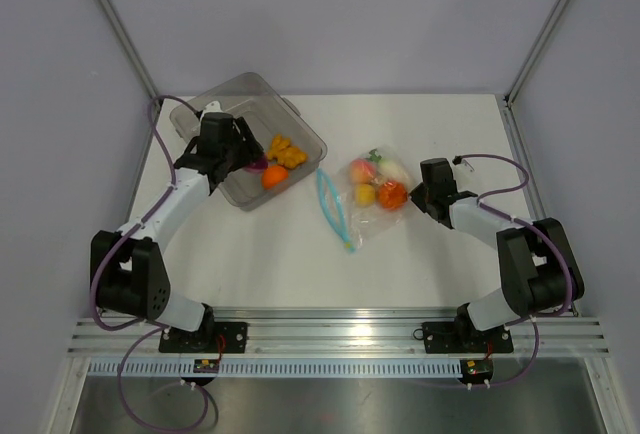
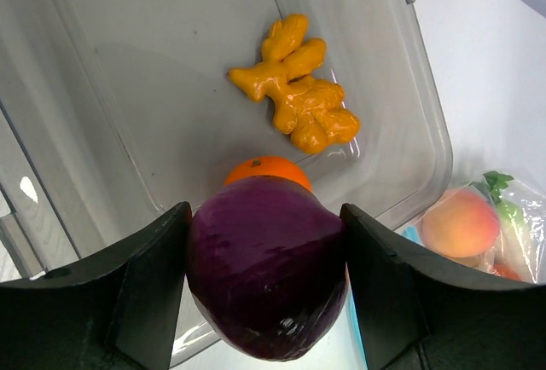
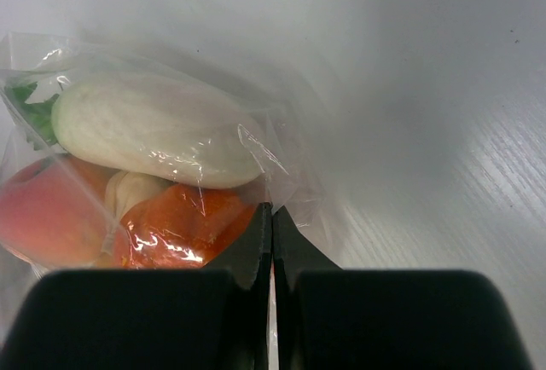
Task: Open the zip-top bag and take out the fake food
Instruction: Place the fake fruit in the bin.
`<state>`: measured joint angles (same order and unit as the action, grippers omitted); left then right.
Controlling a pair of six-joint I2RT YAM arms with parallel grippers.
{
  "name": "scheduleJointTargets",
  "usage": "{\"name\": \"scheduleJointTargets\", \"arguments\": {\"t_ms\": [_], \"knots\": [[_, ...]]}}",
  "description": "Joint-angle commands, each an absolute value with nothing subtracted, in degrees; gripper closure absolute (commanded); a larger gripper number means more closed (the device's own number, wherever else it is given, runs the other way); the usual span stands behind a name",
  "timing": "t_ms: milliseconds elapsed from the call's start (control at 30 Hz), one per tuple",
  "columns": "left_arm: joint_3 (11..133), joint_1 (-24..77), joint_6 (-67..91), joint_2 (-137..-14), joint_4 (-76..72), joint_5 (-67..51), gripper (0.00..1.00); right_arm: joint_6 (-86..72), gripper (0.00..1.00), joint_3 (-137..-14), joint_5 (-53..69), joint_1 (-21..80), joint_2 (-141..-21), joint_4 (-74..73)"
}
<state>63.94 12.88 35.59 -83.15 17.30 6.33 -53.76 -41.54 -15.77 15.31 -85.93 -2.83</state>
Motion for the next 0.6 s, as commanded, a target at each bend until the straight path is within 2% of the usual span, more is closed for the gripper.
{"name": "scheduleJointTargets", "arguments": {"t_ms": [0,367,500,567], "knots": [[63.7,12.2,35.2,-84.1,14.5,4.7,0.37,-53.1,1.00,-43.2,-15.6,15.0,-86.1,-1.7],[61.1,9.8,33.6,-89.4,11.9,3.3,0.35,-52.7,1.00,-43.7,-15.4,14.9,-87.0,-1.5],[60.4,9.8,32.8,-90.0,11.6,4.3,0.23,-52.7,1.00,-43.8,-15.2,14.9,-87.1,-1.4],[60.1,9.8,32.8,-89.9,11.7,5.2,0.12,-52.7,1.00,-43.8,-15.1,14.9,-87.2,-1.2]]}}
